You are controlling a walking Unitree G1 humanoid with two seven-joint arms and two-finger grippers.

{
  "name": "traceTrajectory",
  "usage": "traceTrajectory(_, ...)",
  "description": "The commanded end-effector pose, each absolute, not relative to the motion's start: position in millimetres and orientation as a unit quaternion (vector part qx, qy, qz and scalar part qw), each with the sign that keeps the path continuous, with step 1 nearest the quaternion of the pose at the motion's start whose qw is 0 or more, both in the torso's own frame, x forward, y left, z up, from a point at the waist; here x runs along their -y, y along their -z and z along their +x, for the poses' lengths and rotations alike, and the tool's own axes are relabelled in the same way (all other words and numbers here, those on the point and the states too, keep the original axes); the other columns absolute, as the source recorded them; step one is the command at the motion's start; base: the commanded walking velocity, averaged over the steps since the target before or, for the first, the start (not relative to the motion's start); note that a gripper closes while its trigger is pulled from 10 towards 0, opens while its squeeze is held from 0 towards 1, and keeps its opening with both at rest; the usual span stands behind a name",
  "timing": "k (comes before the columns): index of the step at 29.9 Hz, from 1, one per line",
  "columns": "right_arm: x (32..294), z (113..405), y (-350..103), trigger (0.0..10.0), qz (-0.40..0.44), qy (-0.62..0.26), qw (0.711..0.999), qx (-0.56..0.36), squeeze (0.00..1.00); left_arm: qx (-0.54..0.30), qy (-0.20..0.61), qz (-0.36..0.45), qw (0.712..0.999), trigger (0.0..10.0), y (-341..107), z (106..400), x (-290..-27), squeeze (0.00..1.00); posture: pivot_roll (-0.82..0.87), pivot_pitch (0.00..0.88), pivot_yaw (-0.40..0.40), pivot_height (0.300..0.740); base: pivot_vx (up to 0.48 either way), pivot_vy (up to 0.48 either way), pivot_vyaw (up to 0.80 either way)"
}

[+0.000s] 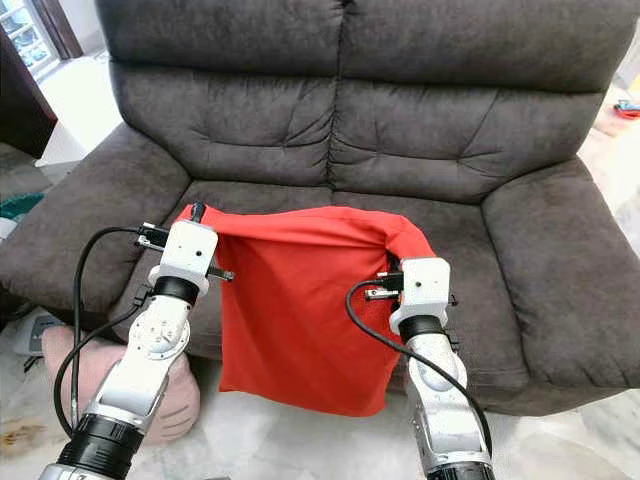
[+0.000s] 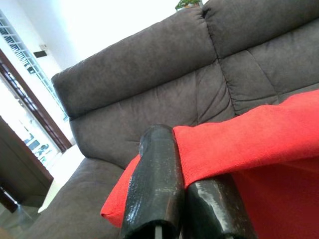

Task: Move the pillow to the sofa from floor

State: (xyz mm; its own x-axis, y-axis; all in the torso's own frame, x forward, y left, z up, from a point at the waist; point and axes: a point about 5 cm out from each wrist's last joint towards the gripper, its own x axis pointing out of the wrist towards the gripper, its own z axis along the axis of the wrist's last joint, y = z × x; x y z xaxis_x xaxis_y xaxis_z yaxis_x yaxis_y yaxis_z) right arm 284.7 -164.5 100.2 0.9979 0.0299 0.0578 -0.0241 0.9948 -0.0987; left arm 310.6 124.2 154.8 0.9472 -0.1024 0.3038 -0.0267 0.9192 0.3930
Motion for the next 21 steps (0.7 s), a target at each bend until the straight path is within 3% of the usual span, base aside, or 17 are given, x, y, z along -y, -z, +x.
traceTrajectory(1,173.0,283.5,-114.6,10.0,-0.053,0.017,0.995,0.086,0.00,0.191,-0.004,0.201,0.961,10.0,-169.3,309.8,-130.1,0.00,0.13,0.057,-0.002,0.740,0.000,0.000,0.00)
traceTrajectory(5,170.3,278.2,-117.4,10.0,-0.056,0.015,0.991,0.119,0.00,0.190,-0.005,0.204,0.960,10.0,-168.6,309.9,-130.3,0.00,0.12,0.052,0.003,0.740,0.000,0.000,0.00)
traceTrajectory(11,161.5,274.2,-106.5,10.0,0.008,-0.006,0.995,0.098,0.00,0.190,-0.002,0.212,0.959,10.0,-166.8,308.1,-127.1,0.00,0.12,0.038,0.011,0.740,0.000,0.000,0.00)
traceTrajectory(21,171.4,274.2,-116.0,10.0,0.029,-0.010,0.993,0.113,0.00,0.200,0.006,0.221,0.955,10.0,-167.7,304.7,-122.1,0.00,0.12,0.022,0.017,0.740,0.000,0.000,0.00)
